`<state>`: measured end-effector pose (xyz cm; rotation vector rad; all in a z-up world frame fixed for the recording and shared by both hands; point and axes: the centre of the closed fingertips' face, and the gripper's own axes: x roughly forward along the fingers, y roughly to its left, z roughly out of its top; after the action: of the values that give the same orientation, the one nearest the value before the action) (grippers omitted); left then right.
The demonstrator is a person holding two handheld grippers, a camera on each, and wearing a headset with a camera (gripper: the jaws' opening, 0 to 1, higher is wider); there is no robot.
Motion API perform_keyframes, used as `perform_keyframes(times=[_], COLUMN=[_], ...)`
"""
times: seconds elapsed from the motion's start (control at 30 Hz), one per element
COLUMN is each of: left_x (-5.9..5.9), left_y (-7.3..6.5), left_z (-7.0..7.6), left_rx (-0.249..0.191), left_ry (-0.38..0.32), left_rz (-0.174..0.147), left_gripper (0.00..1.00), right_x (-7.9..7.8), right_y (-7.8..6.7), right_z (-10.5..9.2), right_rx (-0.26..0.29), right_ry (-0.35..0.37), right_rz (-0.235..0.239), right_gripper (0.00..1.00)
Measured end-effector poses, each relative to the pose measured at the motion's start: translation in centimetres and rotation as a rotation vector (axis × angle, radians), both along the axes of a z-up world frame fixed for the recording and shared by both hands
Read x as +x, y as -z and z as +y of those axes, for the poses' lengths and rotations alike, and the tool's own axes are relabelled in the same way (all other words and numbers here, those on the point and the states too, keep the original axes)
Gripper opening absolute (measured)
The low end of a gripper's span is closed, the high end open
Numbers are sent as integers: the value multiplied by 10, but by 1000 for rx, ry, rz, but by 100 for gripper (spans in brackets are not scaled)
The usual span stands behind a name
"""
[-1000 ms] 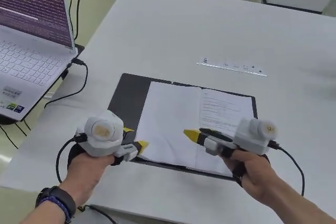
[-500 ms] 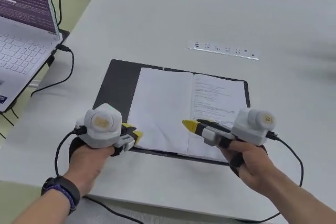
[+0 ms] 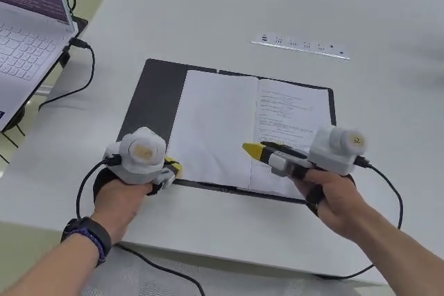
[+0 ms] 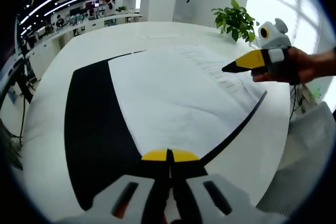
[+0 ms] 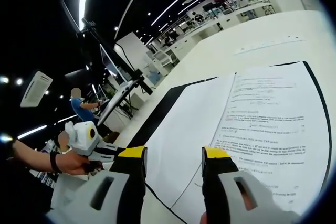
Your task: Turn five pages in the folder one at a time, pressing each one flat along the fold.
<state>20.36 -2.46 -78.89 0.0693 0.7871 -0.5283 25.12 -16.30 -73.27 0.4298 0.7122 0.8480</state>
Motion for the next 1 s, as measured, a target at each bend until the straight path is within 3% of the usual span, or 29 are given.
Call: perform_keyframes(times=[0.03, 0.1, 0.17, 0.3, 0.57, 0.73, 0.8, 1.0], left_x=[-2, -3, -4, -3, -2, -2, -1, -1], left_y=[0, 0, 0, 0, 1, 1, 2, 1], left_z=[0, 0, -2, -1, -1, -1, -1, -1], left_rx=[2, 76, 102, 69, 83, 82, 79, 73], left_ry=[5, 55, 67, 17, 5, -7, -6, -14], left_rz=[9, -29, -39, -17, -25, -12, -7, 5], left_gripper=[0, 0, 0, 0, 0, 0, 0, 0], right_x=[3, 7, 14, 26, 54, 76, 80, 78], right_y=[-1, -3, -6, -6, 1, 14, 24, 24], right_z=[1, 2, 4, 8, 11, 7, 5, 13], right_rx=[4, 10, 30, 49, 53, 54, 38, 48], right_ry=[-3, -7, 1, 2, 13, 49, 51, 58], right_rz=[-4, -16, -35, -40, -62, -61, -40, -43], right_gripper=[39, 36, 29, 25, 16, 7, 2, 1])
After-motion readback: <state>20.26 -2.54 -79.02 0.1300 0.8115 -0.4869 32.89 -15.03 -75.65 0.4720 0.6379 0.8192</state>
